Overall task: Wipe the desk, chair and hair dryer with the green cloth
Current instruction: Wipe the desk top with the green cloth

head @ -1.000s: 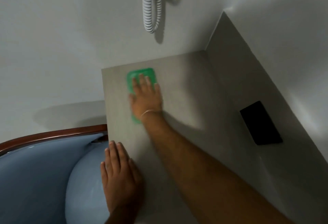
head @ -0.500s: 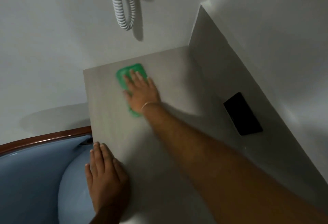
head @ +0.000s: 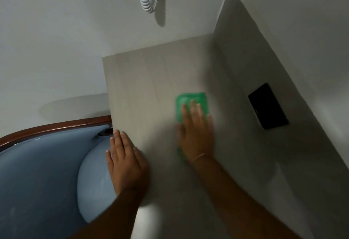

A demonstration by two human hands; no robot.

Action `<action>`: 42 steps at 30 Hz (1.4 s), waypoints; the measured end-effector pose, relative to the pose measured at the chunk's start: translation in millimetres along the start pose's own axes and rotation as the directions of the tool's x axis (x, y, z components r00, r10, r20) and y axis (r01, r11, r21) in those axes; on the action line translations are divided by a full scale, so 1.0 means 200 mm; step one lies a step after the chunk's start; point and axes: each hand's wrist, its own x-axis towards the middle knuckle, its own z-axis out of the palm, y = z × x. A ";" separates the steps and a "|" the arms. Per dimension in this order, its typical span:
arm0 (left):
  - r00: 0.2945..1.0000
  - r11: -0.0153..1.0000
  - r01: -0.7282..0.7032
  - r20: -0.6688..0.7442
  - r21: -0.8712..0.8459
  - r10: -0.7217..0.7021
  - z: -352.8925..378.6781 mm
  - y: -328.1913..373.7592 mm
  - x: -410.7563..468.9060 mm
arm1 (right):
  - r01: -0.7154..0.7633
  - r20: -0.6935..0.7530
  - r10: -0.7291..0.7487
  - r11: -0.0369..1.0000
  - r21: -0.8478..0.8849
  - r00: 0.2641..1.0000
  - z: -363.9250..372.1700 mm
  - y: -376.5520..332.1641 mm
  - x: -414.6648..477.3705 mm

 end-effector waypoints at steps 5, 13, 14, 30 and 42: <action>1.000 0.999 -0.007 0.011 0.044 0.006 -0.02 0.00 -0.01 | 0.300 0.030 -0.304 0.950 0.084 0.952 0.10 -0.38 -0.32; 1.000 1.000 -0.020 0.010 -0.007 0.020 -0.01 0.01 -0.03 | 0.109 0.021 -0.109 0.994 -0.005 0.994 0.00 0.32 -0.85; 1.000 1.000 -0.019 0.006 -0.002 0.019 0.00 0.01 -0.04 | 0.037 0.018 -0.037 0.998 -0.043 0.999 -0.04 0.46 -0.87; 0.995 0.998 -0.045 -0.092 -0.044 0.041 0.07 -0.06 0.03 | -0.333 -0.033 0.332 0.937 -0.101 0.943 -0.13 0.62 -0.27; 0.995 0.996 -0.089 -0.041 0.002 0.089 0.05 -0.08 -0.10 | 0.002 -0.061 0.001 0.999 0.051 0.998 -0.01 0.21 -0.98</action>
